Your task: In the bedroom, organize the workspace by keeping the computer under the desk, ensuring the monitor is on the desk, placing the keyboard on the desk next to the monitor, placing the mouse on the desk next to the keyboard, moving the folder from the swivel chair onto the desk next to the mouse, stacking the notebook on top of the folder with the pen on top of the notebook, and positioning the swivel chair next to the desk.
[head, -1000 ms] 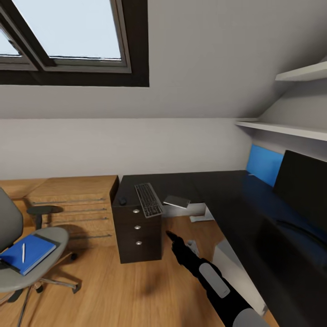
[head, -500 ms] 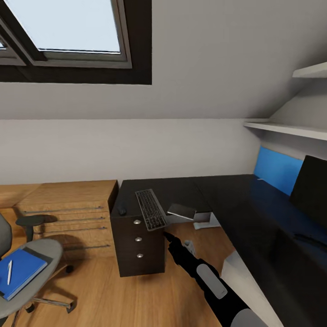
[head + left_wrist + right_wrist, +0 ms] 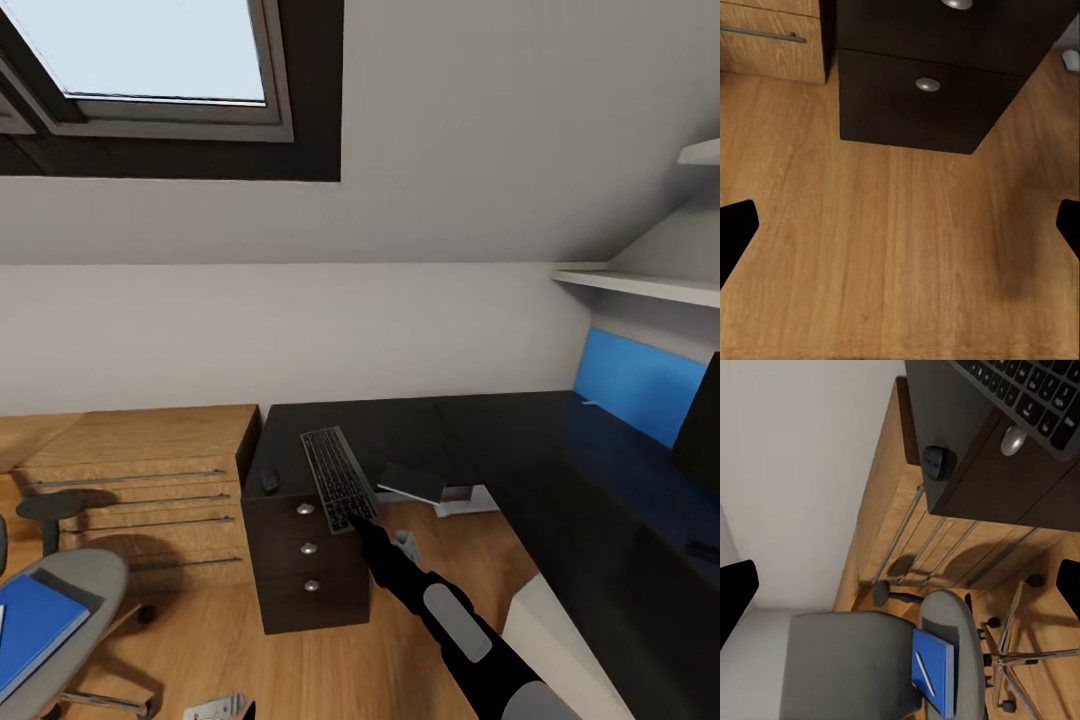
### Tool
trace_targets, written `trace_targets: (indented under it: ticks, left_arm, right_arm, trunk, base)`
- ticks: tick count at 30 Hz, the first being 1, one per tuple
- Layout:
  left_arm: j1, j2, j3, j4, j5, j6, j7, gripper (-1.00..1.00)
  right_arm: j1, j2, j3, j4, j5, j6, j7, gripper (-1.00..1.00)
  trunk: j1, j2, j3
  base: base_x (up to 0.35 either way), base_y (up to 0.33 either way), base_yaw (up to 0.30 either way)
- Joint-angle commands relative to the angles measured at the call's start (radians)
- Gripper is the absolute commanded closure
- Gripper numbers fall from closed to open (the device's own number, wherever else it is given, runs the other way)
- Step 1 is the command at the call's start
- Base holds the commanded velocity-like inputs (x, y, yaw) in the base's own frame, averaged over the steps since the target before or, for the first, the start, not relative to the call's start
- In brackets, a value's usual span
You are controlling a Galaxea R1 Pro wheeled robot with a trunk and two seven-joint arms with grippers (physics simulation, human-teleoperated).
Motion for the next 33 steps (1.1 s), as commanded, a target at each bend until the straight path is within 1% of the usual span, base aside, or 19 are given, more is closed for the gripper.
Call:
trace_targets:
  ticks: [1, 3, 6, 8, 15, 19, 30, 32, 33]
  left_arm:
    - [0.003, -0.001, 0.004, -0.028, 0.01, 0.045, -0.012, -1.0]
    - [0.009, 0.0, 0.007, -0.114, 0.012, 0.19, -0.02, -1.0]
    - [0.015, 0.0, 0.008, -0.152, 0.013, 0.249, -0.021, -1.0]
    - [0.025, 0.0, 0.01, -0.173, 0.02, 0.273, -0.023, -1.0]
    - [0.043, 0.0, 0.009, -0.215, 0.037, 0.287, -0.024, -1.0]
    - [0.057, 0.0, 0.009, -0.235, 0.038, 0.289, -0.024, -1.0]
    - [0.061, -0.001, 0.009, -0.243, 0.036, 0.292, -0.021, -1.0]
    - [0.061, -0.004, 0.007, -0.309, 0.037, 0.302, -0.021, -1.0]
    - [0.061, -0.004, 0.006, -0.328, 0.037, 0.308, -0.021, -1.0]
  right_arm:
    - [-0.001, 0.0, 0.001, 0.001, -0.007, 0.002, 0.002, -1.0]
    - [-0.001, -0.001, 0.0, 0.001, -0.007, 0.002, 0.002, -1.0]
    - [-0.001, -0.001, 0.0, 0.001, -0.007, 0.002, 0.002, -1.0]
    - [-0.001, -0.001, -0.001, 0.002, -0.007, 0.002, 0.002, -1.0]
    - [-0.001, -0.003, -0.002, 0.002, -0.007, 0.002, 0.002, -1.0]
    - [-0.001, -0.003, -0.002, 0.003, -0.007, 0.002, 0.002, -1.0]
    - [-0.001, -0.003, -0.002, 0.005, -0.007, -0.001, 0.001, -1.0]
    - [-0.001, -0.004, -0.002, 0.005, -0.008, -0.002, 0.0, -1.0]
    - [-0.001, -0.004, -0.002, 0.005, -0.008, -0.002, 0.0, -1.0]
  trunk:
    - [0.0, -0.001, -0.001]
    - [0.0, -0.001, -0.001]
    - [0.0, -0.001, -0.001]
    - [0.004, -0.008, -0.004]
    - [0.031, -0.057, -0.026]
    - [0.046, -0.085, -0.039]
    - [0.088, -0.162, -0.073]
    - [0.096, -0.176, -0.079]
    - [0.1, -0.183, -0.082]
  base:
    - [0.025, 0.005, 0.0]
    - [0.01, 0.002, 0.0]
    - [0.004, 0.001, 0.0]
    - [0.001, 0.0, 0.0]
    - [0.0, 0.0, 0.0]
    - [0.0, 0.0, 0.0]
    - [0.0, 0.0, 0.0]
    - [0.0, 0.0, 0.0]
    - [0.0, 0.0, 0.0]
